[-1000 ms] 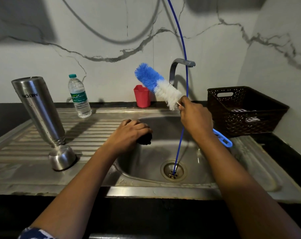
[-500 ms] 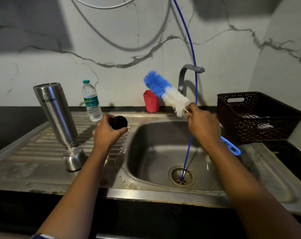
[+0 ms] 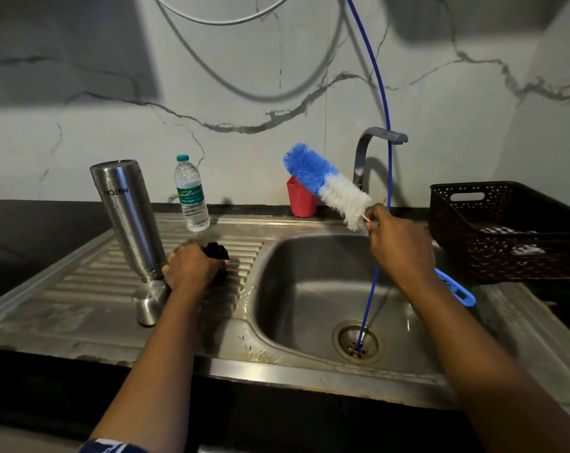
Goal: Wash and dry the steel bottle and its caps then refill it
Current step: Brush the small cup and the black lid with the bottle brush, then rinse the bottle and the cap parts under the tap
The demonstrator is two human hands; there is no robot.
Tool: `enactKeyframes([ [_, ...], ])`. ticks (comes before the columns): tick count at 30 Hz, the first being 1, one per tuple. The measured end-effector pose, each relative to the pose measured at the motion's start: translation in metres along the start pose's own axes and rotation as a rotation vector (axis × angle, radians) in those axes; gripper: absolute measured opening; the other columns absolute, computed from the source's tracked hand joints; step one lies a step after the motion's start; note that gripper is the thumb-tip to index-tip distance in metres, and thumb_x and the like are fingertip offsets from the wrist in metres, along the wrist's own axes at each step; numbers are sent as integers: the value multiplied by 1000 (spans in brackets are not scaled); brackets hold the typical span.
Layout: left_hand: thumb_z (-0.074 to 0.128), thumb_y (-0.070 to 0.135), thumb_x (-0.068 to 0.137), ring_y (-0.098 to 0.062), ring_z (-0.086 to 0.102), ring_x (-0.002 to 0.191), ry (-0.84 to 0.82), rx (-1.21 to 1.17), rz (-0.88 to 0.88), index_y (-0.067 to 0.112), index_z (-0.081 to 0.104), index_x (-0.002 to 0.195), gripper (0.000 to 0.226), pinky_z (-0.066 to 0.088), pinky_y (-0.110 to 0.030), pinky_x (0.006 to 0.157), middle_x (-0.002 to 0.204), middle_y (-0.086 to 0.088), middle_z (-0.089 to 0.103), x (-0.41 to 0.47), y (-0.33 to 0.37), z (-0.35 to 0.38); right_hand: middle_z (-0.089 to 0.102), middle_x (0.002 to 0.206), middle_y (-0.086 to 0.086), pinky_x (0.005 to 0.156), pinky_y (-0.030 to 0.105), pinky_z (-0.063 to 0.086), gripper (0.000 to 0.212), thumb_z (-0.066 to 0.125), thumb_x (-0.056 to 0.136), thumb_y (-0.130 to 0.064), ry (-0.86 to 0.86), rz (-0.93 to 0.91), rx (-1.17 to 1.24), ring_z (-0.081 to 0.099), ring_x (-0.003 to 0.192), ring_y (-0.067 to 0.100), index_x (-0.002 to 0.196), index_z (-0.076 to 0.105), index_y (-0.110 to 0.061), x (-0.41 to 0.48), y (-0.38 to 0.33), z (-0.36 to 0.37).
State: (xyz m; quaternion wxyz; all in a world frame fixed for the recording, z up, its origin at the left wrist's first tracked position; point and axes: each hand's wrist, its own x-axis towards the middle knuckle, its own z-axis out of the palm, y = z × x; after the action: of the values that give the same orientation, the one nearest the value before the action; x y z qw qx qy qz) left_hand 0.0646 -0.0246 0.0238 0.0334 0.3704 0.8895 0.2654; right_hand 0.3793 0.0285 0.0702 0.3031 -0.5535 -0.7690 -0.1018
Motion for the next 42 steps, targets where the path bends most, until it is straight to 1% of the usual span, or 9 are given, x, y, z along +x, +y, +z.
enactKeyframes([
  [6, 69, 41, 80, -33, 45, 122, 28, 79, -14, 14, 54, 129, 58, 35, -41, 98, 128, -14, 57, -6, 5, -6, 49, 72, 3, 57, 28, 32, 33, 42, 98, -21, -21, 17, -7, 44, 62, 22, 131, 45, -17, -1, -1, -3],
  [9, 72, 44, 77, -35, 38, 129, 55, 99, 38, 15, 34, 144, 82, 32, -45, 102, 139, -15, 47, -14, 12, -12, 55, 77, 6, 57, 28, 30, 31, 41, 99, -21, -19, 24, -14, 43, 63, 22, 128, 47, -17, -1, 0, -4],
  [11, 72, 44, 78, -34, 34, 132, 193, 56, 170, 17, 25, 148, 88, 30, -48, 105, 144, -14, 40, -20, 21, -12, 64, 94, 9, 59, 28, 29, 28, 41, 99, -21, -11, 15, -38, 49, 69, 26, 125, 50, -17, 1, 2, -7],
  [14, 63, 39, 86, -31, 36, 131, 295, -28, 450, 21, 31, 147, 71, 30, -47, 105, 145, -10, 39, -31, 36, 3, 63, 108, 11, 61, 33, 35, 24, 42, 98, -21, 58, 18, -83, 62, 83, 34, 119, 53, -18, 8, 11, -14],
  [17, 52, 40, 93, -27, 34, 134, 116, 34, 545, 23, 33, 147, 60, 30, -42, 107, 149, -7, 36, -31, 43, 28, 63, 102, 12, 63, 34, 37, 22, 45, 96, -17, 140, 7, -153, 62, 84, 35, 115, 56, -17, 27, 15, -25],
  [22, 40, 42, 98, -26, 30, 138, -63, 125, 531, 23, 31, 148, 54, 29, -40, 110, 153, -4, 31, -18, 39, 52, 60, 89, 10, 87, 44, 36, 18, 56, 90, -12, 167, -230, -473, 57, 86, 31, 107, 60, -17, 104, -17, -58],
  [29, 38, 40, 100, -28, 30, 136, -182, 164, 531, 23, 30, 148, 52, 29, -41, 109, 152, -4, 30, -17, 34, 60, 64, 106, 15, 105, 44, 25, 18, 56, 90, -13, 75, -404, -931, 56, 104, 33, 107, 63, -12, 227, -57, -51],
  [35, 38, 37, 100, -28, 28, 138, -223, 248, 529, 25, 29, 149, 51, 26, -39, 110, 156, -3, 25, -14, 32, 63, 61, 119, 17, 112, 46, 16, 22, 55, 92, -13, 23, -574, -1011, 45, 121, 34, 112, 65, -12, 280, -71, -4],
  [42, 36, 38, 100, -25, 29, 137, -196, 254, 518, 27, 29, 149, 50, 27, -39, 110, 155, -1, 27, -12, 32, 68, 59, 124, 17, 115, 50, 6, 25, 58, 92, -20, -21, -559, -978, 39, 126, 34, 114, 66, -12, 315, -71, 42],
])
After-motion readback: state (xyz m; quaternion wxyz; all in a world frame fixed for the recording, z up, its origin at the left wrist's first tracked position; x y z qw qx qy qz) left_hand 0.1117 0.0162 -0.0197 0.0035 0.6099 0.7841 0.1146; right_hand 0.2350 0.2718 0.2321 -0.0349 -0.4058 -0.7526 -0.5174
